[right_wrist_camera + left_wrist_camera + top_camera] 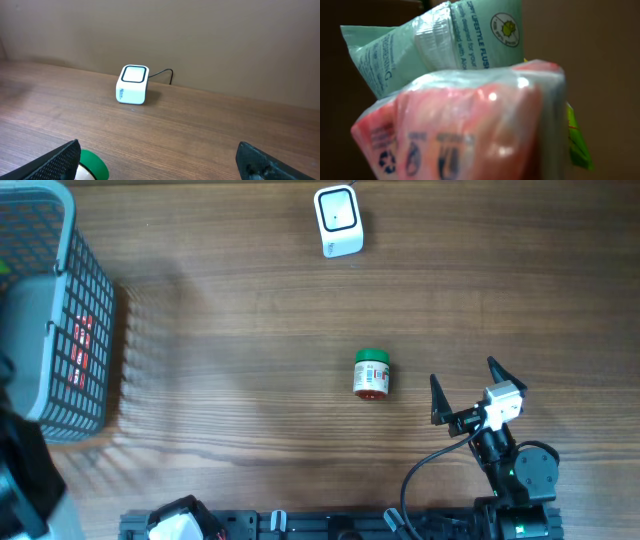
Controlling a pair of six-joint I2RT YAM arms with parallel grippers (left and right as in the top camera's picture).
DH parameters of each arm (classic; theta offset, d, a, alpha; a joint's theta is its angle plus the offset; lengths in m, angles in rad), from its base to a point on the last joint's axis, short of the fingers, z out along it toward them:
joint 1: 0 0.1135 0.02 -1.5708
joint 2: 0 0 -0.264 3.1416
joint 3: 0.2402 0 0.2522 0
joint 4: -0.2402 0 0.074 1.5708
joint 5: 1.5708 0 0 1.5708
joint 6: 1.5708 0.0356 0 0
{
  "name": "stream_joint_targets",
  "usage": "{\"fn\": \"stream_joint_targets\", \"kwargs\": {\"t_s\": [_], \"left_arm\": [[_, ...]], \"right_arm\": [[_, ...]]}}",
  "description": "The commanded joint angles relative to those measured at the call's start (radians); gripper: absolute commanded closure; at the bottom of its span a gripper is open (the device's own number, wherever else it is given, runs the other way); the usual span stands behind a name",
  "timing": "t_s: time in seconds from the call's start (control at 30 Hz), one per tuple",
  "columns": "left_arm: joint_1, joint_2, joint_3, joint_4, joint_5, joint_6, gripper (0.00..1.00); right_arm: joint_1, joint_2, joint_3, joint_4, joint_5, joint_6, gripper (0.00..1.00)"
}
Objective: Scan the item barcode
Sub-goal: 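Carry the packets with the left gripper and drop them beside the jar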
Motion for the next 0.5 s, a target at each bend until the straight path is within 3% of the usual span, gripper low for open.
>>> {"fn": "stream_joint_targets", "kwargs": {"t_s": [0.0, 0.27, 0.47], "left_arm": [[-0.188, -0.043, 0.016, -0.111, -0.024, -0.063, 0.96], [-0.528, 0.084, 0.016, -0.6, -0.053, -0.36, 0.96], [-0.658, 0.327, -0.068, -0.71, -0.06, -0.491, 0.96]], "right_arm": [[0.003, -0.003, -0.001, 0.003, 0.004, -0.006, 0.0], [0.003, -0.003, -0.001, 0.003, 0.004, -0.006, 0.0], [0.003, -0.003, -0.001, 0.003, 0.004, -0.006, 0.0]]}}
